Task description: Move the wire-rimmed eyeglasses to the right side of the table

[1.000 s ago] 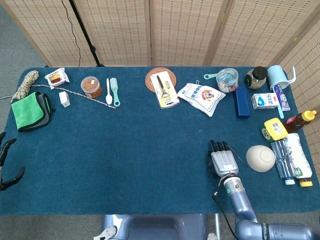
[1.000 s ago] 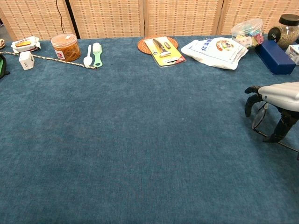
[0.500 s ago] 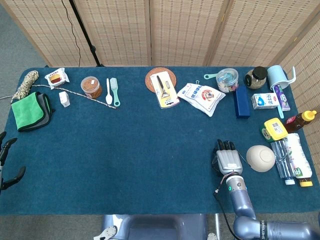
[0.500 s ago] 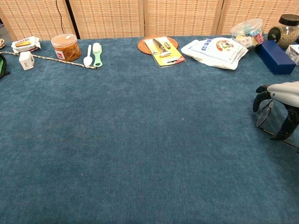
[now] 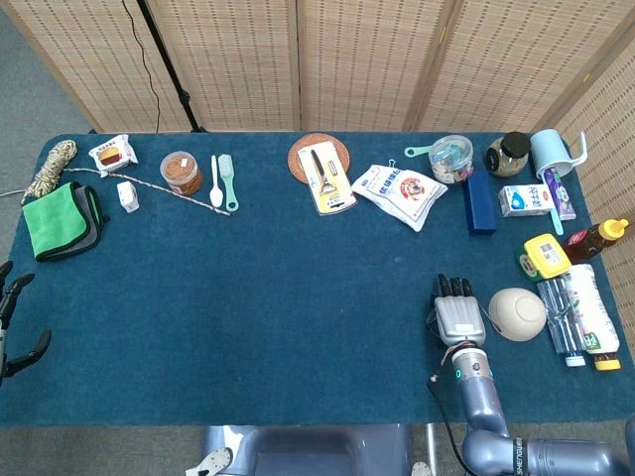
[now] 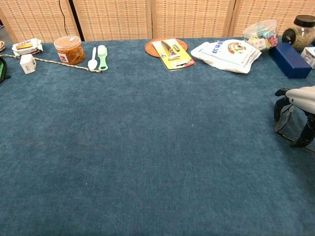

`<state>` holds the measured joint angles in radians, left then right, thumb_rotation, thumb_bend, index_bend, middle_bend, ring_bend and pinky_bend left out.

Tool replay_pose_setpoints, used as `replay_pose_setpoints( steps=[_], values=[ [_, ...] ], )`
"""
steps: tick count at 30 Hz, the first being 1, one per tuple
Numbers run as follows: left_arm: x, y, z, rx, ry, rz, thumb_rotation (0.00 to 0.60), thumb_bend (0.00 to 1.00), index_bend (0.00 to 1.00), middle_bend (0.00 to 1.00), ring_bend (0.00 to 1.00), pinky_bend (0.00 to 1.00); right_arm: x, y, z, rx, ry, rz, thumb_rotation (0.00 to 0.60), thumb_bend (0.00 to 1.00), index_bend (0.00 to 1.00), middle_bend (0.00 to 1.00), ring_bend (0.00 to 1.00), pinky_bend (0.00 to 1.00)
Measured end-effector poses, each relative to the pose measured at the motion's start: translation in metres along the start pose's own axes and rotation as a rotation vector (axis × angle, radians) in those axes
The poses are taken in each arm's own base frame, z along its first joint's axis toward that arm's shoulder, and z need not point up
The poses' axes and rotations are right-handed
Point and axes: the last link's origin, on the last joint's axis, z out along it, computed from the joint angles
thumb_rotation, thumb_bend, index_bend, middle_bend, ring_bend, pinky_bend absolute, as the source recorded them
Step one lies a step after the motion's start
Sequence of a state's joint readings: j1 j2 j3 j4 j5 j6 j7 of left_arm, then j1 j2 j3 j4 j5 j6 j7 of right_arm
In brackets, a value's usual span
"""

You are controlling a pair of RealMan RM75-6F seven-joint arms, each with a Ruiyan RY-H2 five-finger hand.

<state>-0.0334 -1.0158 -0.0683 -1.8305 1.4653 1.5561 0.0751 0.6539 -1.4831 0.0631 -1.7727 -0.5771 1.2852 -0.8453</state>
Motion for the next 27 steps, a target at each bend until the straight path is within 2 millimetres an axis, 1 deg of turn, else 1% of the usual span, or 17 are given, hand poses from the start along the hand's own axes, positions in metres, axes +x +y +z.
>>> replay_pose_setpoints(
  steps=[3, 5, 17, 20, 23, 27],
  values=[
    [0.0, -0.001, -0.001, 0.002, 0.001, 0.0, 0.6, 0.29, 0.15, 0.0, 0.03, 0.02, 0.0, 0.001, 0.001, 0.006, 0.007, -0.011, 0.6, 0.33, 0.43, 0.0, 0.0, 0.0],
    [0.0, -0.001, -0.001, 0.004, 0.001, 0.0, 0.6, 0.29, 0.15, 0.0, 0.03, 0.02, 0.0, 0.001, 0.002, 0.012, 0.012, -0.015, 0.6, 0.34, 0.45, 0.01, 0.0, 0.0],
    [0.001, -0.004, -0.002, 0.012, 0.0, 0.001, 0.6, 0.29, 0.15, 0.0, 0.03, 0.02, 0.003, 0.0, 0.008, 0.079, 0.037, -0.033, 0.6, 0.34, 0.53, 0.06, 0.0, 0.0],
    [0.002, -0.005, -0.003, 0.017, 0.002, 0.003, 0.6, 0.29, 0.15, 0.0, 0.03, 0.02, 0.004, -0.002, 0.011, 0.099, 0.041, -0.034, 0.6, 0.34, 0.52, 0.06, 0.0, 0.0],
    [0.003, -0.006, -0.003, 0.018, 0.003, 0.005, 0.6, 0.29, 0.15, 0.0, 0.03, 0.02, 0.005, -0.006, 0.01, 0.112, 0.037, -0.029, 0.6, 0.34, 0.49, 0.06, 0.0, 0.0],
    [0.003, -0.005, -0.003, 0.016, 0.004, 0.002, 0.6, 0.29, 0.15, 0.0, 0.03, 0.02, 0.008, -0.011, 0.008, 0.129, 0.032, -0.029, 0.6, 0.35, 0.41, 0.03, 0.0, 0.0]
  ],
)
